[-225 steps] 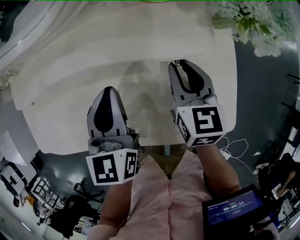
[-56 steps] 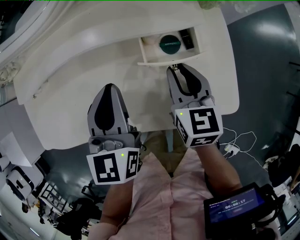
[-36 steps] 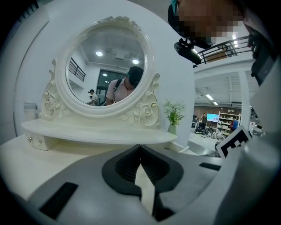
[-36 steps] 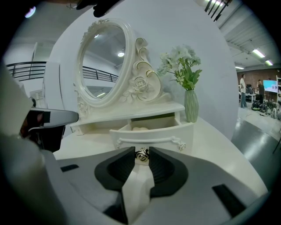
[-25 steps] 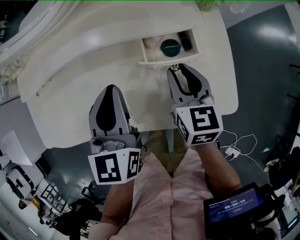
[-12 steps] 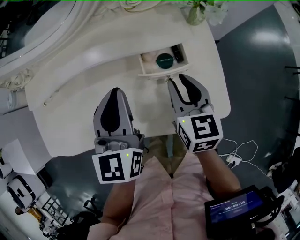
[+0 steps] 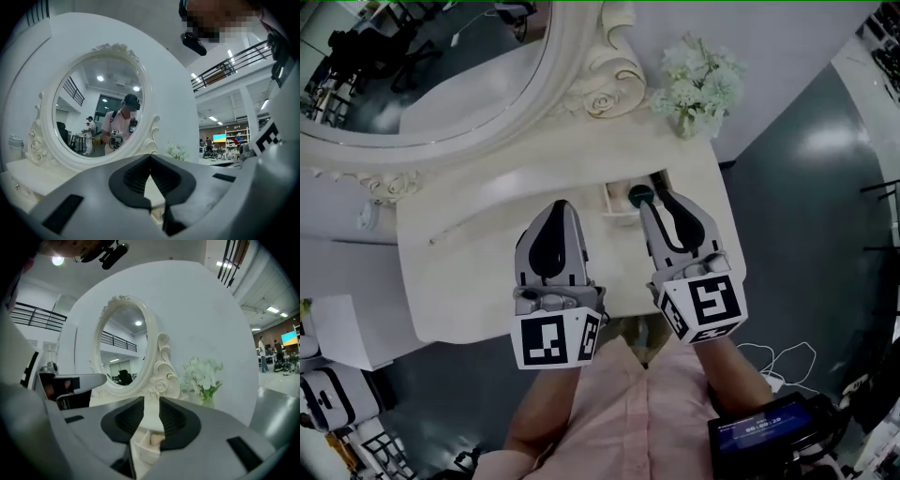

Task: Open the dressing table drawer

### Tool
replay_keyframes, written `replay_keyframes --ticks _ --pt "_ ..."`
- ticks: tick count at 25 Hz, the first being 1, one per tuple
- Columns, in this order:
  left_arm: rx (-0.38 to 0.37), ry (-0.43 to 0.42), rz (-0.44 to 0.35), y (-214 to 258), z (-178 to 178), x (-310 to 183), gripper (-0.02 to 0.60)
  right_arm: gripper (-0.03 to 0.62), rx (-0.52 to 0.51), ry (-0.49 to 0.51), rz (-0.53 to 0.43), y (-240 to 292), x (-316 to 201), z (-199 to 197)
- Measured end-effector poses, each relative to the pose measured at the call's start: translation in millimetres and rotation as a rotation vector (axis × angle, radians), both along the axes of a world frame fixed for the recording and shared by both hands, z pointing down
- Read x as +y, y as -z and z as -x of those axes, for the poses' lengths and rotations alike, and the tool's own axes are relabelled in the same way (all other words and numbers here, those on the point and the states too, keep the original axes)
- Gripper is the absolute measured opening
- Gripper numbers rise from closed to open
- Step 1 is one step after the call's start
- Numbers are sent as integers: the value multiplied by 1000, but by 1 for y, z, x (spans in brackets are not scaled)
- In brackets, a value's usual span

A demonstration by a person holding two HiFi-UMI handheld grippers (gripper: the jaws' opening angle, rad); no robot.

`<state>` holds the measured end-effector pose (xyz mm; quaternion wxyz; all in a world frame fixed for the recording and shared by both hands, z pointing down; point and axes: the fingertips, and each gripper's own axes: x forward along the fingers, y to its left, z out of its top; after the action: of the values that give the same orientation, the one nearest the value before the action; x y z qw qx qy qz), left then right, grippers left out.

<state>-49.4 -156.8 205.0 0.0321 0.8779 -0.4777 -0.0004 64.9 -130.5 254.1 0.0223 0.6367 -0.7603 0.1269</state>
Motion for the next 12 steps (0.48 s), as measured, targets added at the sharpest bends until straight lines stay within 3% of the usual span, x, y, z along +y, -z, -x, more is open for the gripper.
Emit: replay_keyframes --ticks 7,12 --pt "42 -18 -103 60 -2 6 21 107 22 26 -212 97 8 10" --pt "52 -29 -183 92 -8 10 21 95 72 35 -312 136 16 16"
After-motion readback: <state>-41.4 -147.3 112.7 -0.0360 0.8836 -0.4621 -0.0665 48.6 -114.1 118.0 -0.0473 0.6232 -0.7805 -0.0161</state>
